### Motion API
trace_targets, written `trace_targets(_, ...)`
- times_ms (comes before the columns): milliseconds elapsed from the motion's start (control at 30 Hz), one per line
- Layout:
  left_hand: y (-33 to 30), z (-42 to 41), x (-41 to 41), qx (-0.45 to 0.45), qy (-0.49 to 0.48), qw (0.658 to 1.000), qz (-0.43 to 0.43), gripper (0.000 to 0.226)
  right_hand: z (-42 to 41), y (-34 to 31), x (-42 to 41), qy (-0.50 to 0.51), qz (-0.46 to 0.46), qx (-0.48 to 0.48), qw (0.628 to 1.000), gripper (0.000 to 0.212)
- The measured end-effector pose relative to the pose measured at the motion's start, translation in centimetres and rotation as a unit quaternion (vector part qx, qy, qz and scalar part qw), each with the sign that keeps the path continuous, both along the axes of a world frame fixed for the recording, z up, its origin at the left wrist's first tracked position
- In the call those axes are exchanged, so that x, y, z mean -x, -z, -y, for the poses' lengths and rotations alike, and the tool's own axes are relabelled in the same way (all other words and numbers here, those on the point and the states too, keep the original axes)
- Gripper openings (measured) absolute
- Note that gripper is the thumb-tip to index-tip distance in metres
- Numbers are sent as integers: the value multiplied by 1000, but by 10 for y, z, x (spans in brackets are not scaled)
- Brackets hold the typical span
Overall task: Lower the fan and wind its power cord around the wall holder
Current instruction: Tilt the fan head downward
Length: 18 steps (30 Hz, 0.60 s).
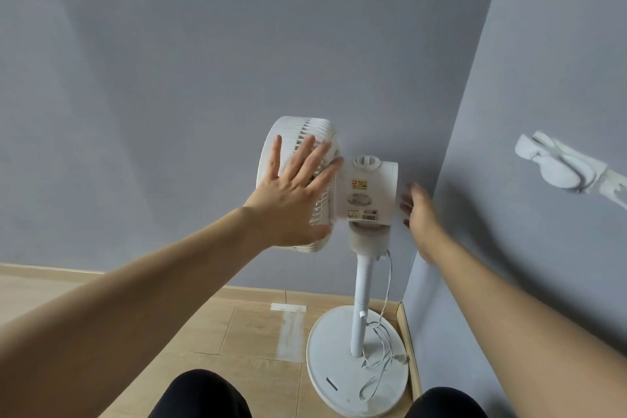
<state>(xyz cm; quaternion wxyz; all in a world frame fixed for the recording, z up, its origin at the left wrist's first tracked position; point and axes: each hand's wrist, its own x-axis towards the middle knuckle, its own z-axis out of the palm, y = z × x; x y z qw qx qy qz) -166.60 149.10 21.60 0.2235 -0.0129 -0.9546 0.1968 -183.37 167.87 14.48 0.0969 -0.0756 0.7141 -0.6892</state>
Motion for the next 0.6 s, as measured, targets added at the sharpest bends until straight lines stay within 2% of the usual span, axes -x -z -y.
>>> trace_targets(67, 6, -12, 5, 40, 32, 999, -3, 97, -15, 22, 5, 15, 10, -50, 999, 37)
trace_targets(267, 23, -47, 30, 140, 104, 984, 46, 83, -37, 77, -6, -49, 66, -224, 971, 42)
trace_targets(367, 36, -59, 48, 212, 124, 966, 78, 71, -34, 95, -12, -79, 72, -249, 962, 28)
trace_targets(500, 54, -62, 70, 316, 122, 934, 111, 60, -22, 117, -12, -104, 90, -260, 956, 53)
trace_targets(600, 64, -61, 81, 360, 114, 918, 120, 58, -15, 130, -6, -100, 84, -273, 953, 41)
